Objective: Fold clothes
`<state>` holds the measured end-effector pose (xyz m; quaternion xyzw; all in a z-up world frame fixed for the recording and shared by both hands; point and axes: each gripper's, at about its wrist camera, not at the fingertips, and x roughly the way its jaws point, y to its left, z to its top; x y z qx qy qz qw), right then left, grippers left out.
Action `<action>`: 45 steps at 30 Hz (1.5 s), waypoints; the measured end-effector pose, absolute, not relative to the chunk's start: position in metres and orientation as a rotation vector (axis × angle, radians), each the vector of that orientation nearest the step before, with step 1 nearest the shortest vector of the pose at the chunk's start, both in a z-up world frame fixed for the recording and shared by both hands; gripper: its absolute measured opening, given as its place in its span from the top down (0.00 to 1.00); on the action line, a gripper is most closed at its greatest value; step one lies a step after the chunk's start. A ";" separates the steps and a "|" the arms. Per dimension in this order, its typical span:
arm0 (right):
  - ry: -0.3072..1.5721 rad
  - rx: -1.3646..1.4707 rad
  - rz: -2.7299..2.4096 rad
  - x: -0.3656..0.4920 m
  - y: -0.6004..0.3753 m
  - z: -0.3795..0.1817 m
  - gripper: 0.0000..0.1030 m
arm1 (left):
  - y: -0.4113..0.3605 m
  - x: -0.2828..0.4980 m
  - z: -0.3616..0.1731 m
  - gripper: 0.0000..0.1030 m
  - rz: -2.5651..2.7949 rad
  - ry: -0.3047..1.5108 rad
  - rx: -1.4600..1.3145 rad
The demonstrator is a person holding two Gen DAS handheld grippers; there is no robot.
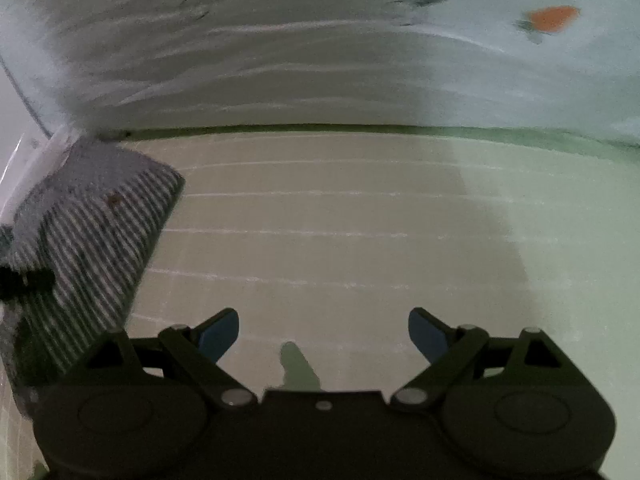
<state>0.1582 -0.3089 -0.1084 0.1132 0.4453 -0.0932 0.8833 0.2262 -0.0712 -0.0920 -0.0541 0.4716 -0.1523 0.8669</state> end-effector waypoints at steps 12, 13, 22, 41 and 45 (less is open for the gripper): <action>0.952 0.283 -0.297 0.022 -0.365 -0.099 0.10 | -0.174 0.061 -0.104 0.96 -0.733 1.163 0.009; 0.961 0.278 -0.293 0.015 -0.370 -0.099 0.10 | -0.177 0.053 -0.105 0.93 -0.733 1.174 -0.001; 0.954 0.221 -0.221 0.012 -0.401 -0.088 0.10 | -0.133 0.068 -0.098 0.59 -0.405 1.146 -0.231; 0.958 0.118 0.126 0.189 -0.353 -0.120 0.19 | -0.087 0.182 -0.121 0.41 -0.019 1.117 -0.367; 0.982 0.066 0.169 0.209 -0.340 -0.130 0.22 | -0.078 0.189 -0.131 0.37 0.041 1.137 -0.360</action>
